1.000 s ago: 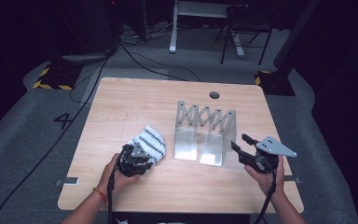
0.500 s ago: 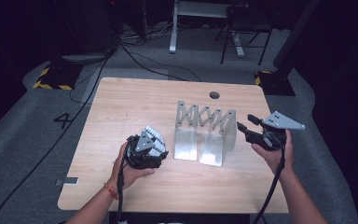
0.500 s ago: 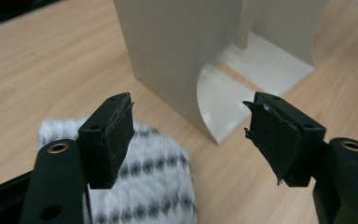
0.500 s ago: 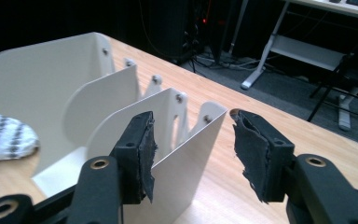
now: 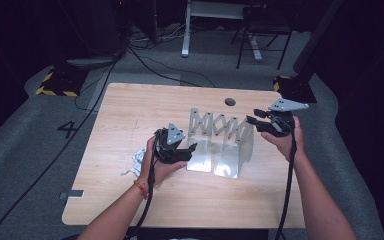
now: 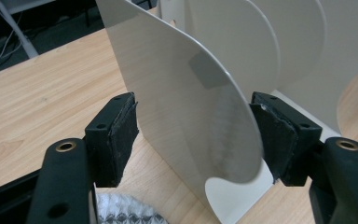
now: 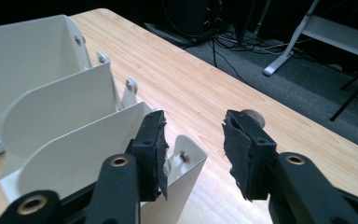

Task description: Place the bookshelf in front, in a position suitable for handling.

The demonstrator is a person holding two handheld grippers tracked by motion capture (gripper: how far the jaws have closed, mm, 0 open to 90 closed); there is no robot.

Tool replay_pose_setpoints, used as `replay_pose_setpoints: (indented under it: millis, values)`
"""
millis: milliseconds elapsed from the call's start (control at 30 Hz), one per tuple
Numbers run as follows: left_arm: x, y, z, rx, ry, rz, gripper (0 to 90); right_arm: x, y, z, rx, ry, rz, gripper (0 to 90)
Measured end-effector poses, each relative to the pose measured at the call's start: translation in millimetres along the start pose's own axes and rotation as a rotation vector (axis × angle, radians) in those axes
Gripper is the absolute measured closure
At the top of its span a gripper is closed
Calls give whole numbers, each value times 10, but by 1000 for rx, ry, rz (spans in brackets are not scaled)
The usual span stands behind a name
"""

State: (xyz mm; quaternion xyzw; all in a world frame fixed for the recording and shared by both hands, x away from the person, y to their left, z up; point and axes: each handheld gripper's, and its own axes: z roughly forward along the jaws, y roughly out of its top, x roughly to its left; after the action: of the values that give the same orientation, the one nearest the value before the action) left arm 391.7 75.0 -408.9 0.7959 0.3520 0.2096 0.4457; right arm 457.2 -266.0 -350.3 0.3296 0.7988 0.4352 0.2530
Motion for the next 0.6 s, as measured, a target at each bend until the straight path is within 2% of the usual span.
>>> replay_pose_setpoints:
  millis: [67, 167, 267, 333, 433, 500, 600]
  values:
    - [25, 12, 24, -12, 12, -16, 371, -23, -9, 65, 12, 10, 3, 606]
    - [63, 30, 45, -7, 38, -10, 375, -37, -21, 136, 26, 17, 6, 611]
    - [108, 52, 43, -7, 44, -2, 422, -34, -27, 178, 47, 26, 13, 651]
    - [136, 72, 33, -7, 31, 9, 520, -23, -25, 189, 53, 33, 8, 682]
    - [153, 105, 28, 4, 36, 29, 601, 4, -25, 198, 69, 36, -6, 692]
    - [155, 110, 33, 11, 41, 47, 638, 5, -24, 189, 71, 36, -7, 711]
    - [156, 97, 42, 21, 45, 49, 680, 11, -38, 162, 65, 52, 16, 722]
